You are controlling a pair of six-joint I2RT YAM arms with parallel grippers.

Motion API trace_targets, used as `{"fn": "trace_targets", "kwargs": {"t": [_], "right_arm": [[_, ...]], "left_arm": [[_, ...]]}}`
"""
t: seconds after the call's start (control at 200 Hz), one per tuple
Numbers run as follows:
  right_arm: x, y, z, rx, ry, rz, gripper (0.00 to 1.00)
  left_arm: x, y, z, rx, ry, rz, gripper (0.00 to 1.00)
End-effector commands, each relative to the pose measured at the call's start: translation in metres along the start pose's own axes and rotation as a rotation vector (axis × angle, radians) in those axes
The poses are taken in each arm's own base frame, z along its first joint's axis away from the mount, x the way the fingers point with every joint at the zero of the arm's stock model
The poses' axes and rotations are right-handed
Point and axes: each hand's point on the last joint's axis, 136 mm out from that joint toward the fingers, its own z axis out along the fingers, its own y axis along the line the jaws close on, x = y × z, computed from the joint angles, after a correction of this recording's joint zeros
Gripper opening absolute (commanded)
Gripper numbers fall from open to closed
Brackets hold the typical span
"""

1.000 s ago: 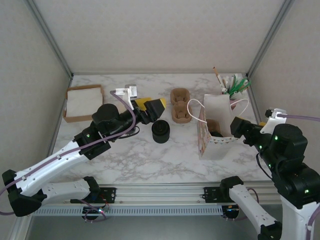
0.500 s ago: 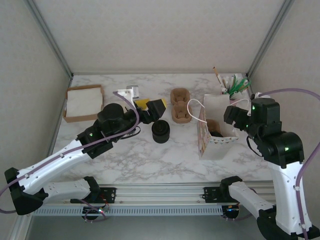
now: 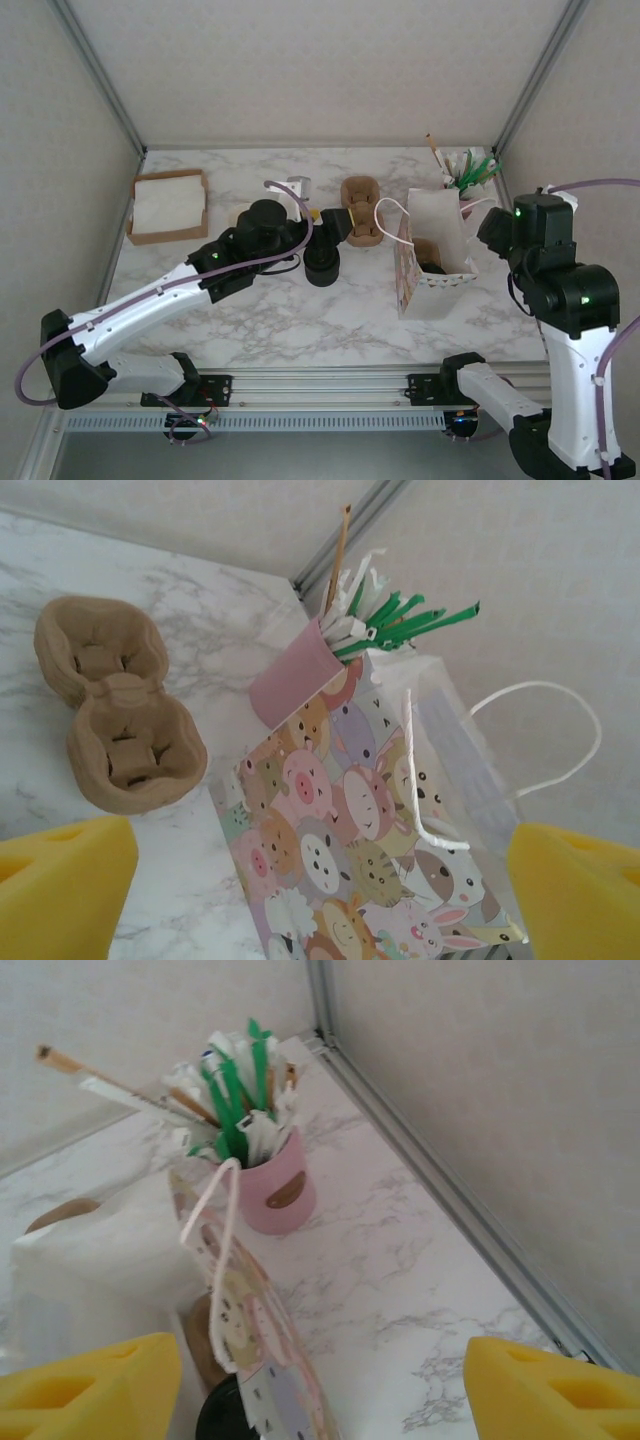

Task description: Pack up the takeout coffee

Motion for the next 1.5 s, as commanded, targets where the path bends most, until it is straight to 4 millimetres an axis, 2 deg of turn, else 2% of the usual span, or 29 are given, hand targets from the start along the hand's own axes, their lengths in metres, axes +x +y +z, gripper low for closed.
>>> {"fn": "trace_targets", "kwargs": {"t": [0.0,0.22,0.401,0.706,0.926,1.127,1.497], "right_arm": [[-0.005,-0.014,-0.002,0.052,-0.009,0.067,0.72],[0.009,-0.021,0.017,0.060,0.055,0.194,0.64],[0.027,-0.031,0.041,0.049,0.124,0.332,0.60],[0.066,-0.050,0.089,0.018,0.236,0.592,0.60],[0.099,-0.055,0.129,-0.039,0.337,0.736,0.61],[0.128,-0.057,0.162,-0.065,0.426,0.809,0.61],[0.148,-0.045,0.209,-0.171,0.553,0.872,0.62]], "left_arm": [[0.009,-0.011,0.005,0.041,0.055,-0.007,0.89],[0.026,-0.008,0.015,0.051,0.114,-0.018,0.76],[0.030,-0.007,0.017,0.054,0.127,-0.023,0.71],[0.035,-0.003,0.017,0.047,0.135,-0.021,0.71],[0.036,-0.001,0.019,0.039,0.138,-0.019,0.71],[0.046,0.007,0.026,0.019,0.163,-0.031,0.70],[0.072,0.018,0.044,0.019,0.220,-0.073,0.68]]}}
